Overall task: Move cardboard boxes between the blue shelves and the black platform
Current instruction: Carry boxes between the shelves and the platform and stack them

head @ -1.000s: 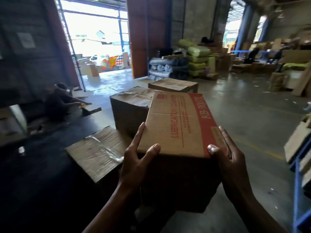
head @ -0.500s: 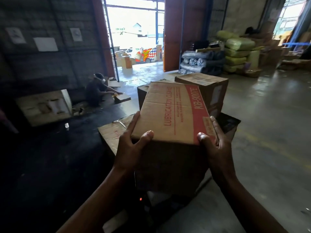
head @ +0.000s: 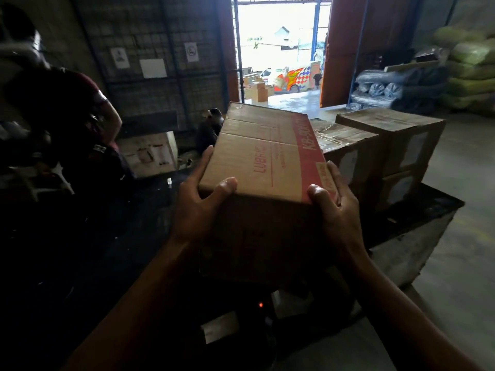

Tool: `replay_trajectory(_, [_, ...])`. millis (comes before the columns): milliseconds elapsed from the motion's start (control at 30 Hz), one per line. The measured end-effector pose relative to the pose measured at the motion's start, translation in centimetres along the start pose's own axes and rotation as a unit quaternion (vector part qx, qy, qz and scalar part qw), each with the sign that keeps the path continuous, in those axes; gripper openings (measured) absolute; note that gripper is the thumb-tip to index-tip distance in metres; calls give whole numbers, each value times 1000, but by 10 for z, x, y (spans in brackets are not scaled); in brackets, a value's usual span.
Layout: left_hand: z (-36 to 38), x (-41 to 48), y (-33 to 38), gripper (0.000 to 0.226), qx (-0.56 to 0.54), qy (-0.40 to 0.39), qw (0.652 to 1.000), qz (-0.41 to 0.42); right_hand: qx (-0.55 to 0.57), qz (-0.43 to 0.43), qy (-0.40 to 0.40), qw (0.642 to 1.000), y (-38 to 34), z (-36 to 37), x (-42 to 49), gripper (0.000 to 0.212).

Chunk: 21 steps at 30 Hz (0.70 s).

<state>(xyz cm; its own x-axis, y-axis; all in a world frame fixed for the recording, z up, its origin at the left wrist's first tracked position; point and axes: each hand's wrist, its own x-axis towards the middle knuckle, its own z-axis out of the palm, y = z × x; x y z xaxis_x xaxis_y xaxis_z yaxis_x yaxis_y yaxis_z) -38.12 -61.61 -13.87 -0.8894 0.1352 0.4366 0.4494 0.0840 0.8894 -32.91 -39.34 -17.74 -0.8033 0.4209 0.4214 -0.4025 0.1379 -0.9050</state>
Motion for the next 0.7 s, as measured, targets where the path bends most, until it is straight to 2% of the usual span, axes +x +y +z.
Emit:
replay_trajectory(233, [-8, 55, -32, 72, 93, -15, 996, -1, 32, 55, -28, 998, 54, 32, 36, 87])
replay_trajectory(367, [-5, 92, -55, 72, 106, -24, 994, -2, 33, 59, -31, 997, 81, 49, 66, 76])
replay_trajectory(500, [0, 134, -68, 73, 117, -44, 992, 8, 41, 64, -23, 997, 99, 57, 102, 78])
replay_trajectory(700, [11, 185, -84, 93, 161, -118, 979, 28, 17, 102, -25, 994, 123, 49, 132, 76])
